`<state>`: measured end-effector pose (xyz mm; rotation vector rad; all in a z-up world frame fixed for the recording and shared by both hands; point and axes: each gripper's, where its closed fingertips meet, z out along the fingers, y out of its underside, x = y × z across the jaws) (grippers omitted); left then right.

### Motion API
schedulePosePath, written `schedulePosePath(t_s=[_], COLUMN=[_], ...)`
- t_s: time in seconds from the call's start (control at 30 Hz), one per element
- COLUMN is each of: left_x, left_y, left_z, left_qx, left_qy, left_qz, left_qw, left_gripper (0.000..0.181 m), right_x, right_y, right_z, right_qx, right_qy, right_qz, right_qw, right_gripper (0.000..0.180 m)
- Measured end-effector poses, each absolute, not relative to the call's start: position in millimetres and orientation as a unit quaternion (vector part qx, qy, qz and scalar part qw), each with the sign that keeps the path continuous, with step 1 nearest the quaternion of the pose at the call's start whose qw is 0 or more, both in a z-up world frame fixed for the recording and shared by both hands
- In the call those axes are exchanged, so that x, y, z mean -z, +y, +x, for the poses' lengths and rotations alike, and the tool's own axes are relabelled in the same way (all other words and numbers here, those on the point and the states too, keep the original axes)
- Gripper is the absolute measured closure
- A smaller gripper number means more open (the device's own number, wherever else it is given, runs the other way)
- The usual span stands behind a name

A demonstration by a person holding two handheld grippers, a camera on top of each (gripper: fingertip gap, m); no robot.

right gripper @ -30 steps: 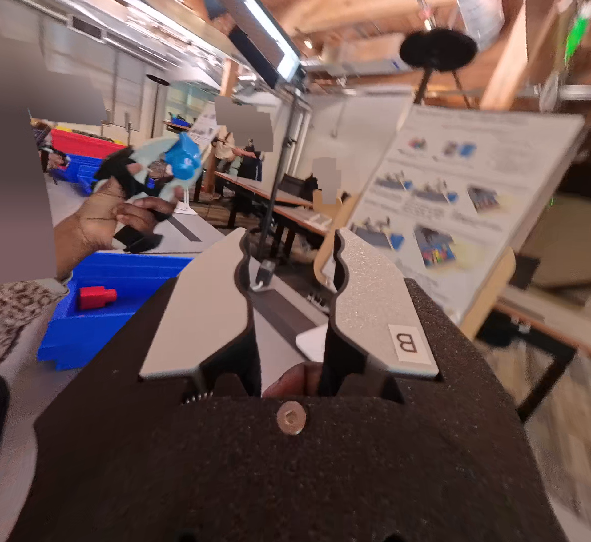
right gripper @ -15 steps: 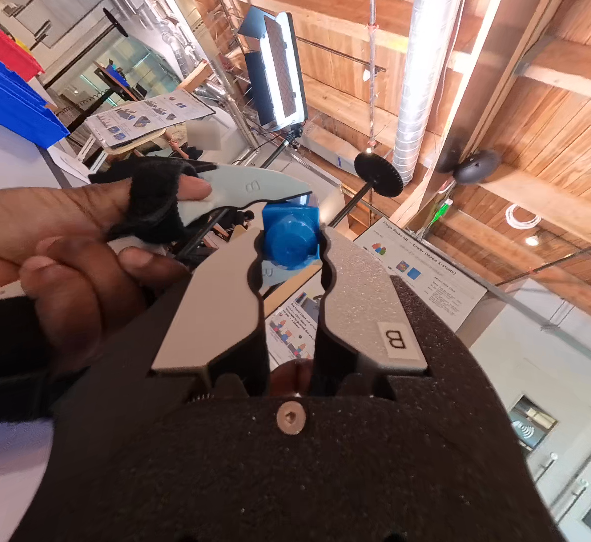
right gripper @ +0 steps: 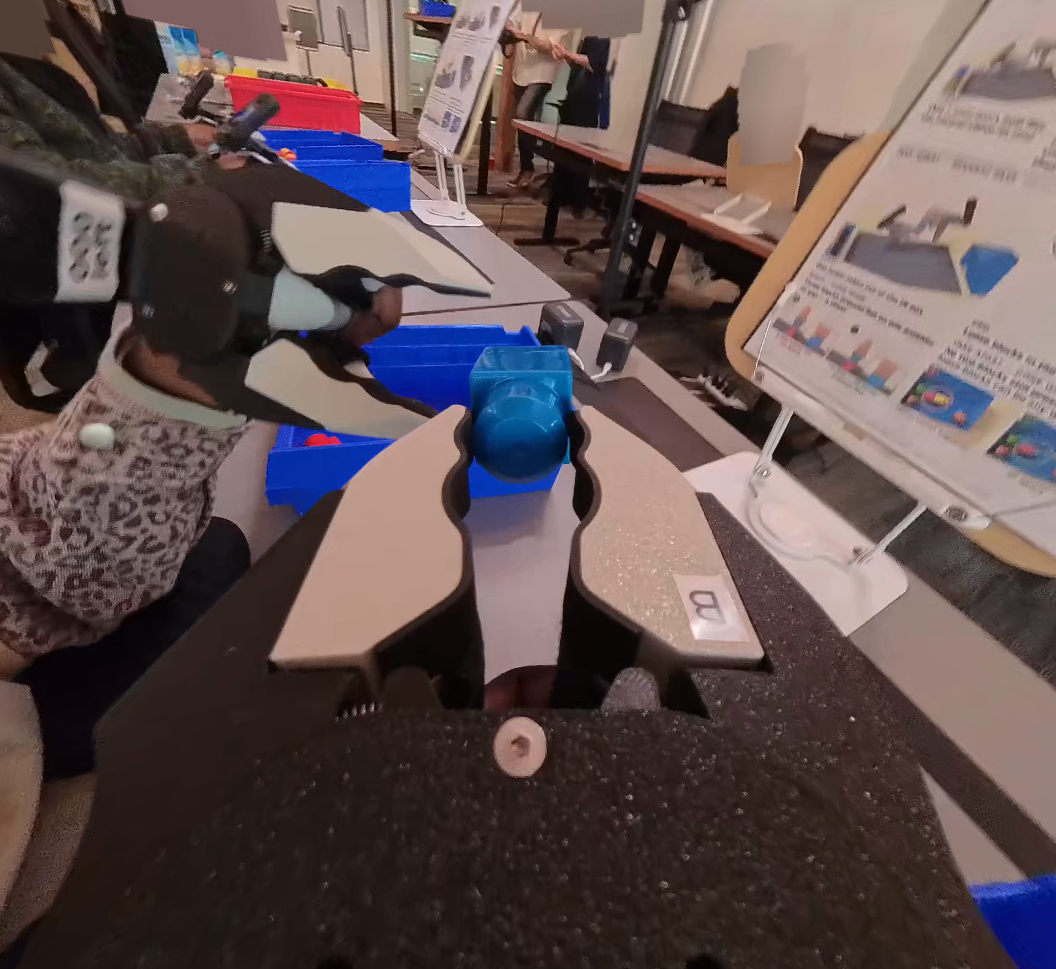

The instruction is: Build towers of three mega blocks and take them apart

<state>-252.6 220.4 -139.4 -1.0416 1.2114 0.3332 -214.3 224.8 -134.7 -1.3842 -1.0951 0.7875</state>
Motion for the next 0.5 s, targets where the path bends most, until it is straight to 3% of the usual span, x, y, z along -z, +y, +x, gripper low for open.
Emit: schedulePosePath(t_s=[0.17, 0.27, 0.43, 0.5], left_x=[134.5, 139.5, 142.7, 138.5], left_y=[229.4, 233.1, 235.6, 236.0], left_z=[-227.6, -222.2, -219.4, -220.3], left_qx=[-0.29, -0.288, -0.299, -0.31], left_qy=[0.537, 0.537, 0.539, 0.525], left_qz=[-0.37, -0.369, -0.371, -0.366], left_qw=[0.701, 0.701, 0.695, 0.703], left_gripper=[0.129, 0.135, 0.129, 0.144], right_x=[142.9, 144.9, 138.6, 137.7], right_y=[235.7, 239.9, 234.1, 228.8], right_z=[-211.7, -206.7, -207.3, -211.2], right_qx=[-0.318, -0.317, -0.342, -0.349], right_qy=[-0.441, -0.43, -0.429, -0.436], right_qz=[-0.631, -0.642, -0.629, -0.624], right_qw=[0.554, 0.55, 0.552, 0.547], right_gripper=[0.148, 0.148, 0.148, 0.148])
